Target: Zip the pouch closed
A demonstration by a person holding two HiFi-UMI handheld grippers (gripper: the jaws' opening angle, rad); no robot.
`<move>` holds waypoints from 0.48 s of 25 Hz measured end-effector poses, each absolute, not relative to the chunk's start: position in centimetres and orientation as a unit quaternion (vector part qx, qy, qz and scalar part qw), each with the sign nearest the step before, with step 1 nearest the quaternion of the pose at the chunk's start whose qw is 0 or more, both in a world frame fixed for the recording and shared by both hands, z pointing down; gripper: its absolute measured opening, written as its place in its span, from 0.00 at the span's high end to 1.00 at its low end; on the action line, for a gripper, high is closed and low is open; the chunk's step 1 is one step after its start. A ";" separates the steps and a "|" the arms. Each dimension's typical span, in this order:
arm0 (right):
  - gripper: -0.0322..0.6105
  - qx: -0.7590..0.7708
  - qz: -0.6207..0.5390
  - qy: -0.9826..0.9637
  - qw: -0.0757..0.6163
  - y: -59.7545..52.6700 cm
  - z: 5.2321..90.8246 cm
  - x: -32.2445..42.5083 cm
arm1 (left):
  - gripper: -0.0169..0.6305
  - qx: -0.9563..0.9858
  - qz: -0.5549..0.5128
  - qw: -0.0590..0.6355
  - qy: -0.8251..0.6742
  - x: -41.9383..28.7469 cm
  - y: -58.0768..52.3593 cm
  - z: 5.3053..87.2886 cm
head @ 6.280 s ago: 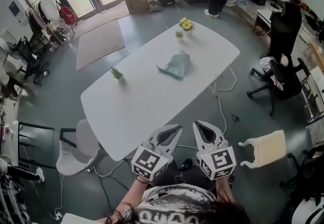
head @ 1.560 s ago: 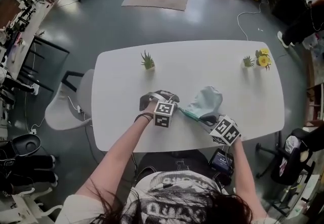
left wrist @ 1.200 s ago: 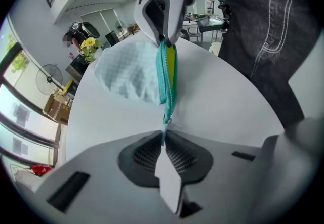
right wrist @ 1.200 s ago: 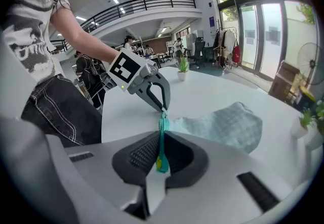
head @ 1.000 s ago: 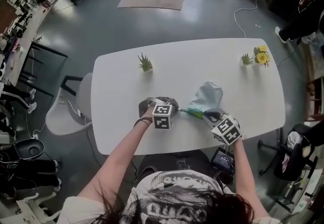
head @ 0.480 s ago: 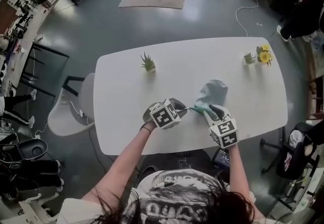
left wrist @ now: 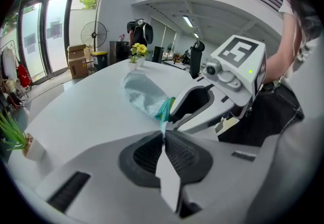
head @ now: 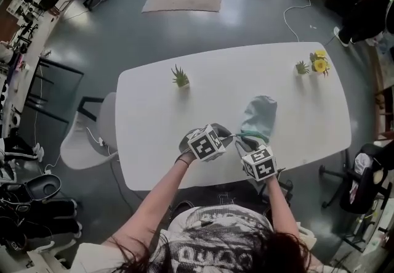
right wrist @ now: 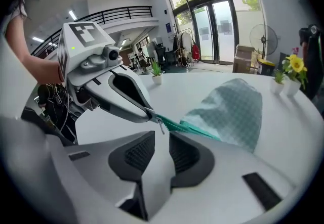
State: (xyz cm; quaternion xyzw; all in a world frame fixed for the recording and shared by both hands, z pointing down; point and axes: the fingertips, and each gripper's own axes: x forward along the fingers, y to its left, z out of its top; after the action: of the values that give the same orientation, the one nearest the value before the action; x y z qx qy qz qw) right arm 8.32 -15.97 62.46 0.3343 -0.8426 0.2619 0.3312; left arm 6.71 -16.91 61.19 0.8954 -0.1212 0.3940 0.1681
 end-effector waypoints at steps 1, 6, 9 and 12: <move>0.81 0.337 0.267 -0.842 0.326 -16.0 62.5 8.3 | 0.94 0.896 0.393 0.168 -0.120 6.8 -16.8 61.2; 0.89 0.352 0.278 -0.840 0.305 -16.3 62.1 8.1 | 0.94 0.899 0.388 0.167 -0.119 7.4 -16.6 61.2; 0.94 0.361 0.277 -0.837 0.303 -16.3 62.0 8.5 | 0.94 0.900 0.384 0.167 -0.119 7.7 -16.6 61.1; 0.94 0.370 0.303 -0.828 0.294 -16.1 62.2 9.0 | 0.94 0.900 0.384 0.166 -0.120 8.0 -16.4 61.2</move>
State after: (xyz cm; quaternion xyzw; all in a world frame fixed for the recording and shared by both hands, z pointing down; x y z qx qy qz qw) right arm 9.02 -16.15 62.19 0.3703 -0.8276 0.3027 0.2939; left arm 8.05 -16.40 61.22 0.9001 -0.1201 0.3845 0.1659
